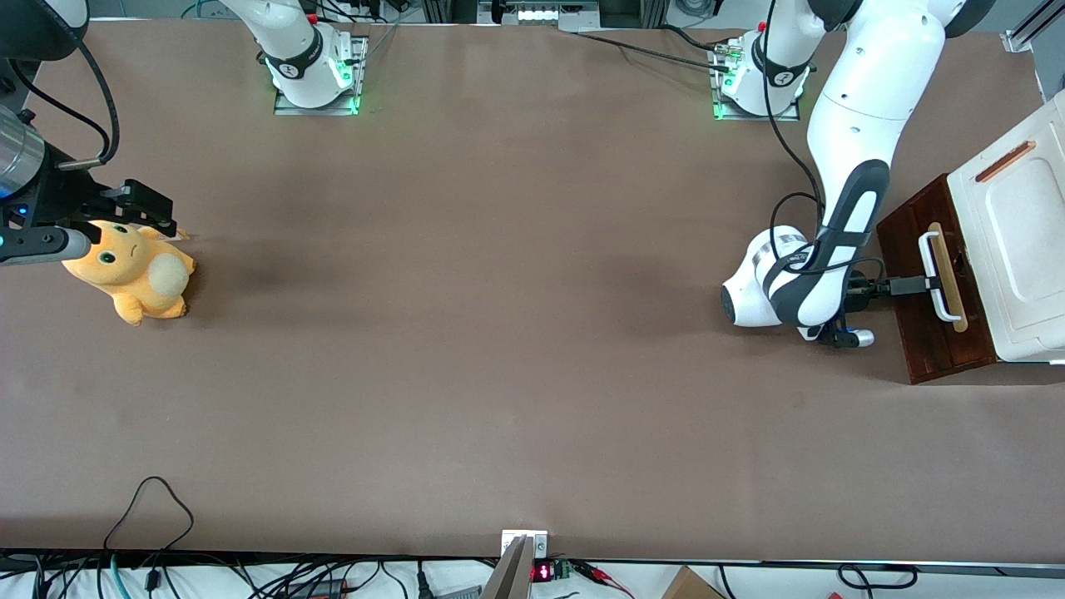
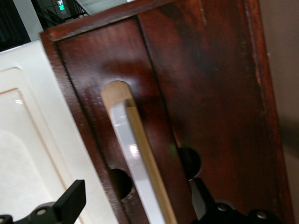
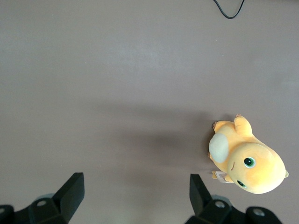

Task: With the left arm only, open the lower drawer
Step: 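Align the open left gripper around the white bar handle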

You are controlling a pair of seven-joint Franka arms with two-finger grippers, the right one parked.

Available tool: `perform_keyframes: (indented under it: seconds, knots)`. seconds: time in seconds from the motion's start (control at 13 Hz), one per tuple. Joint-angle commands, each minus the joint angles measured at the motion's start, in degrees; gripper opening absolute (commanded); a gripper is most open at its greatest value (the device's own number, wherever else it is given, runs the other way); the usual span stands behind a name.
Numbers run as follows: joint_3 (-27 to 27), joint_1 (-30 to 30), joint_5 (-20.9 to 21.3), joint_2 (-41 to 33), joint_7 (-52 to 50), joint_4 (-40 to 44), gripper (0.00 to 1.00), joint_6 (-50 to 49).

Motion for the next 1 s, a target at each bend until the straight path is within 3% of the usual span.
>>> perform_keyframes:
  seconds: [0.0,0.93]
  knots:
    - [-0.39,1.31,1.55,-0.41,-1.48,-1.85,1.0,0.98]
    - [0.22,2.63,2.78,-0.85,-0.95,-1.85,1.0,0.54]
